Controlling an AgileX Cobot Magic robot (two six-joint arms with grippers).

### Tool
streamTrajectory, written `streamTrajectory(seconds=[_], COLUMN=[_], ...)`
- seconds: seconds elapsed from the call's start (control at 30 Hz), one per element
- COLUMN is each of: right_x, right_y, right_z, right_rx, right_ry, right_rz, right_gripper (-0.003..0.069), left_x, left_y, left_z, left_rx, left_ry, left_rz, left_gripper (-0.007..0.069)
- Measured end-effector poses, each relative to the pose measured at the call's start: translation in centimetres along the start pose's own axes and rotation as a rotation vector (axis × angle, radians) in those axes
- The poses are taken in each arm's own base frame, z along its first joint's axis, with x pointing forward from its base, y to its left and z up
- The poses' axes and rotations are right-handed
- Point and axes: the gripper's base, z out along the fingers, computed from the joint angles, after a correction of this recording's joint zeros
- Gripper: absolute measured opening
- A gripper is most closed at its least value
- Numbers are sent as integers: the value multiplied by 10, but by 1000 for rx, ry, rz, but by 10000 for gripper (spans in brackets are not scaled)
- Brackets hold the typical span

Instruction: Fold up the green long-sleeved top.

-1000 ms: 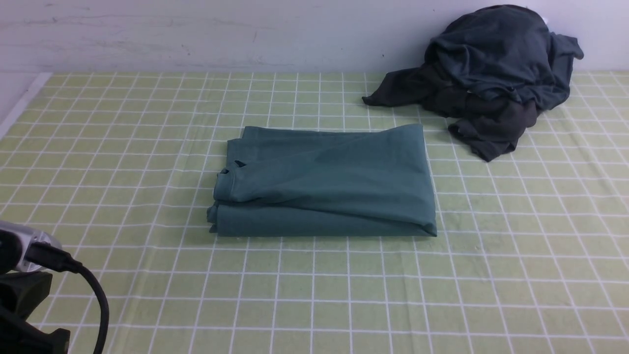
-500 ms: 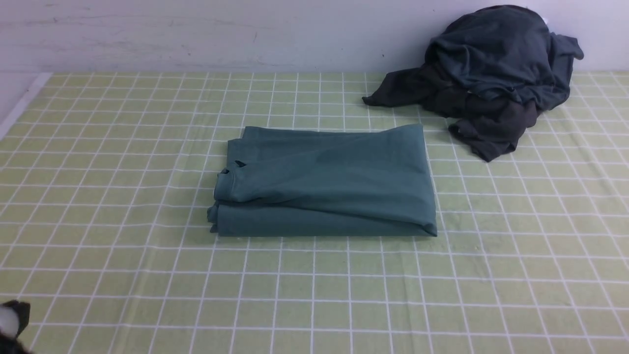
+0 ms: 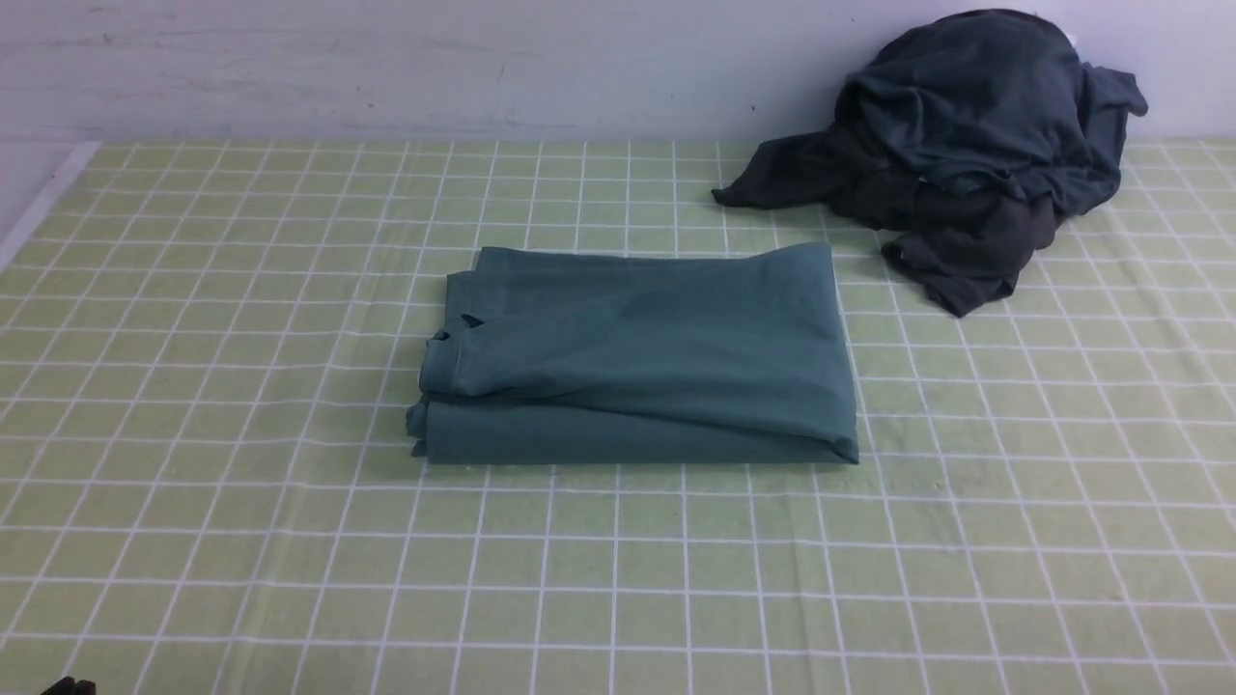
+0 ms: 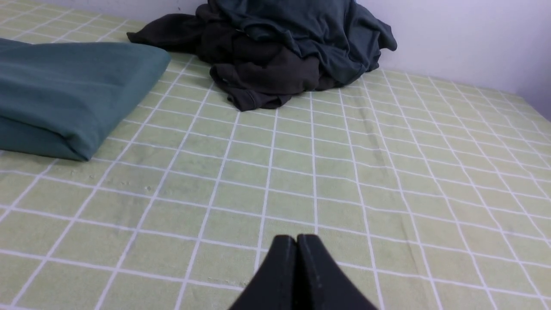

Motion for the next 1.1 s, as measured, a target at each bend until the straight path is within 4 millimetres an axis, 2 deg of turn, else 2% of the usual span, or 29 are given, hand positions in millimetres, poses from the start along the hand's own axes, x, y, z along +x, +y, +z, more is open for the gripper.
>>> streamTrajectory(seconds=[0.47,0.73,1.1], right_x=[0,0,0], right_y=[0,0,0], right_z=[0,0,0], right_rx=[0,0,0], right_ry=[0,0,0], right_rz=[-1,-1,-1], right_gripper=[-14,-14,-14], left_x=[0,1,0], left_y=[2,2,-2], left_z=[0,0,0], left_rx=[-68,-73,-33], left_ry=[4,5,4], left_rz=[-192,-212,-150], left_gripper=[-3,-3,-3])
